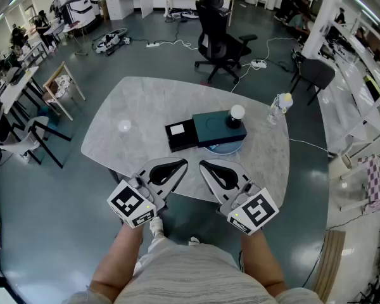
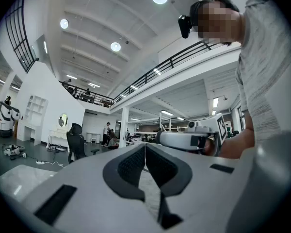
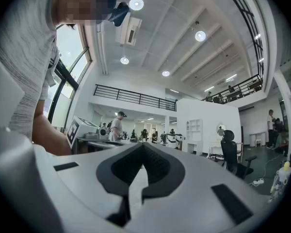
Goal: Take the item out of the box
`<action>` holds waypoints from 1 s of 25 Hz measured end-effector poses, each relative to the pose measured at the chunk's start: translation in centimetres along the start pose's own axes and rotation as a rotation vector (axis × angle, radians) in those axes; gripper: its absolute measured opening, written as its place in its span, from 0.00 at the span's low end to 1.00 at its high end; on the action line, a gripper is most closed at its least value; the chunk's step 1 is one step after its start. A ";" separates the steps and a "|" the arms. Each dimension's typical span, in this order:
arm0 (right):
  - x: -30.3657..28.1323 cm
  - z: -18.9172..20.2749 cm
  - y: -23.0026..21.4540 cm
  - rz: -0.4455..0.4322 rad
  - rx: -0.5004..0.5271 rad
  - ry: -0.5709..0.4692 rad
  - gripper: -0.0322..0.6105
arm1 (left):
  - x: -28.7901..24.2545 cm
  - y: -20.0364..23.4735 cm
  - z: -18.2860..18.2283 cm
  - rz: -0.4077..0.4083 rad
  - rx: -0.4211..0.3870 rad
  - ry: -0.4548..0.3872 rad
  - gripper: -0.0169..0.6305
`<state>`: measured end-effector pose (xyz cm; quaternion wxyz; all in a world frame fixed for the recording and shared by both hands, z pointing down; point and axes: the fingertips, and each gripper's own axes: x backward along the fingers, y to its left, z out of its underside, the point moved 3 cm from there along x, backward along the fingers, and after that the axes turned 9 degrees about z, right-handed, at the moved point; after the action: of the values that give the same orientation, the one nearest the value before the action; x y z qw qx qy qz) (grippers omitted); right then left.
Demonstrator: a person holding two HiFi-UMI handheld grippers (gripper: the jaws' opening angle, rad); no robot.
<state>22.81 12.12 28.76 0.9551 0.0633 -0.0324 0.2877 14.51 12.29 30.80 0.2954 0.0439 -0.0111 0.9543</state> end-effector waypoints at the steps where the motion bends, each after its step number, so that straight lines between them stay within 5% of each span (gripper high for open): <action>1: -0.1 0.0 0.0 0.001 -0.001 0.000 0.08 | 0.0 0.0 0.0 0.002 0.000 0.000 0.06; 25: -1.6 0.5 0.4 -0.045 -0.077 -0.027 0.08 | 1.2 1.3 0.8 -0.015 0.022 0.005 0.06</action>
<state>21.24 11.48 29.10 0.9625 0.0312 -0.0549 0.2638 12.89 11.85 31.70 0.3020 0.0448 0.0006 0.9523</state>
